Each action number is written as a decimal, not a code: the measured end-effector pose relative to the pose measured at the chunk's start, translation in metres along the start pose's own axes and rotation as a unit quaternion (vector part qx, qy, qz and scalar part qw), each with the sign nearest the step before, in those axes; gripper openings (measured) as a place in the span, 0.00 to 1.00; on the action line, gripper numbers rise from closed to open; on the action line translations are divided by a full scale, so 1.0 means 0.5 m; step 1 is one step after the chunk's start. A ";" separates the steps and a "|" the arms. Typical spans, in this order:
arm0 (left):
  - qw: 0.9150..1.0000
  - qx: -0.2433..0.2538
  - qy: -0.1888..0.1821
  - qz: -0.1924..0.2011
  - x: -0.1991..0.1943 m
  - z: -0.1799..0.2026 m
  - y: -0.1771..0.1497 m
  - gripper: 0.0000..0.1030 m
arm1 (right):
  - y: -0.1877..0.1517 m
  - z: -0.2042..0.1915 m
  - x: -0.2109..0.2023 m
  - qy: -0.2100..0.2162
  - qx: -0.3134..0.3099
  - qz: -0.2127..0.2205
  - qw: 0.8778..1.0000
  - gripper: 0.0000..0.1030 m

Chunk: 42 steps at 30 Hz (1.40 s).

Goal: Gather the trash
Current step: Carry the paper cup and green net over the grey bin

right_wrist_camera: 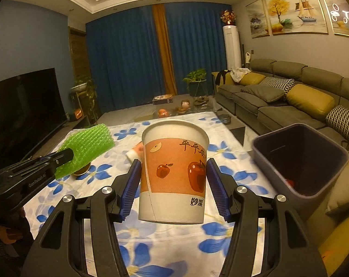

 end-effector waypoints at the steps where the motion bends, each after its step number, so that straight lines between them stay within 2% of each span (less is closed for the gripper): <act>1: 1.000 0.002 -0.003 0.001 0.001 0.012 0.002 0.08 | 0.002 0.009 -0.003 -0.003 -0.001 0.001 1.000 0.55; 10: 0.999 0.015 -0.028 0.004 0.014 0.113 0.010 0.08 | 0.017 0.094 -0.021 -0.033 0.000 0.011 0.999 0.55; 32: 0.997 0.039 -0.073 0.003 0.053 0.282 0.015 0.08 | 0.050 0.274 -0.021 -0.105 0.021 0.028 0.994 0.55; 42: 0.991 0.055 -0.120 0.000 0.097 0.413 0.016 0.08 | 0.063 0.385 -0.012 -0.150 0.035 0.035 0.987 0.55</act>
Point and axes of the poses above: each gripper's, at about its wrist camera, not at the fingertips, and x roughly the way its jaws point, z to its right, y to its top, the point moved 7 cm from there along x, roughly the way its jaws point, and after that the axes turned 12 degrees about z, right-handed, at the moved point
